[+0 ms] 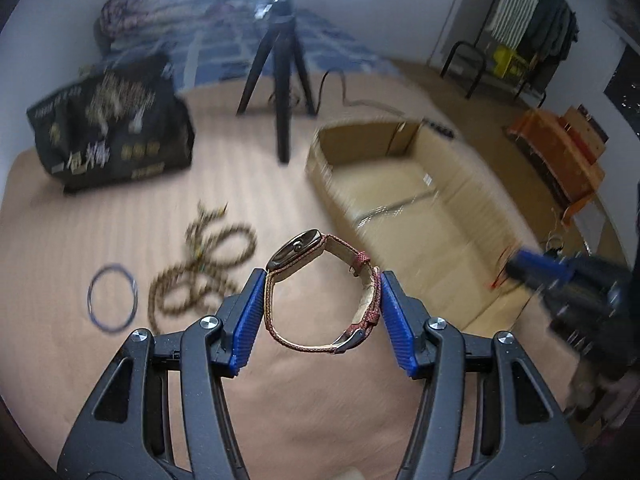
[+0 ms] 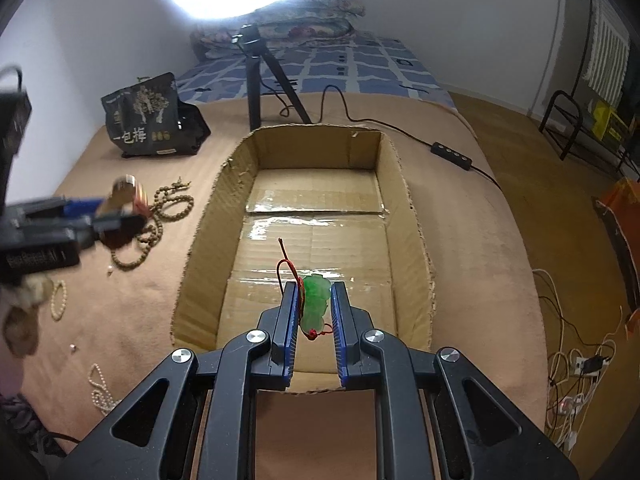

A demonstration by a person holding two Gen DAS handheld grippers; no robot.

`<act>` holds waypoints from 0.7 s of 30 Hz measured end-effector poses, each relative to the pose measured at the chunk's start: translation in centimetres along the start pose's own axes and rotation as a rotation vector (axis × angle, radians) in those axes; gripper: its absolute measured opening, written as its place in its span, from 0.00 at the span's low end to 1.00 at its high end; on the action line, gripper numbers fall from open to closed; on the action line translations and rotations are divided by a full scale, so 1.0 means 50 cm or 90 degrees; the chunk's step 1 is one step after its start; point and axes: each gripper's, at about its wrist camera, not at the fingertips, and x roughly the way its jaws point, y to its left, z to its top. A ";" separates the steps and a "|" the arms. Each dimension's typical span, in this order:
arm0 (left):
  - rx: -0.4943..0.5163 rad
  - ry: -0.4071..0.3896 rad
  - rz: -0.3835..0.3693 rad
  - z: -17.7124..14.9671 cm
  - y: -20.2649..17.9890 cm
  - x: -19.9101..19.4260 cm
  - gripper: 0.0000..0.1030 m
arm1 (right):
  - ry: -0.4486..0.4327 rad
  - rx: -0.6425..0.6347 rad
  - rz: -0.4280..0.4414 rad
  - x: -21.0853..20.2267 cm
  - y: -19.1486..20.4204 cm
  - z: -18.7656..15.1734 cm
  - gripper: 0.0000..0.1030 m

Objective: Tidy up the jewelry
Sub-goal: 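Open the right tool to drop the pendant while the left tool drops the watch into the box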

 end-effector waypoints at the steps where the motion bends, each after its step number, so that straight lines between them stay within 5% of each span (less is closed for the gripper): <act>1: 0.006 -0.008 0.000 0.012 -0.010 0.000 0.56 | 0.000 0.002 -0.002 0.001 -0.004 0.000 0.14; 18: 0.038 -0.006 -0.005 0.077 -0.100 0.063 0.59 | -0.002 0.014 -0.014 0.003 -0.021 0.001 0.14; 19: 0.037 -0.007 -0.005 0.080 -0.100 0.060 0.62 | -0.003 0.011 -0.017 0.001 -0.019 0.000 0.16; 21: 0.033 -0.014 -0.006 0.083 -0.098 0.054 0.71 | -0.003 0.007 -0.024 -0.001 -0.016 0.000 0.40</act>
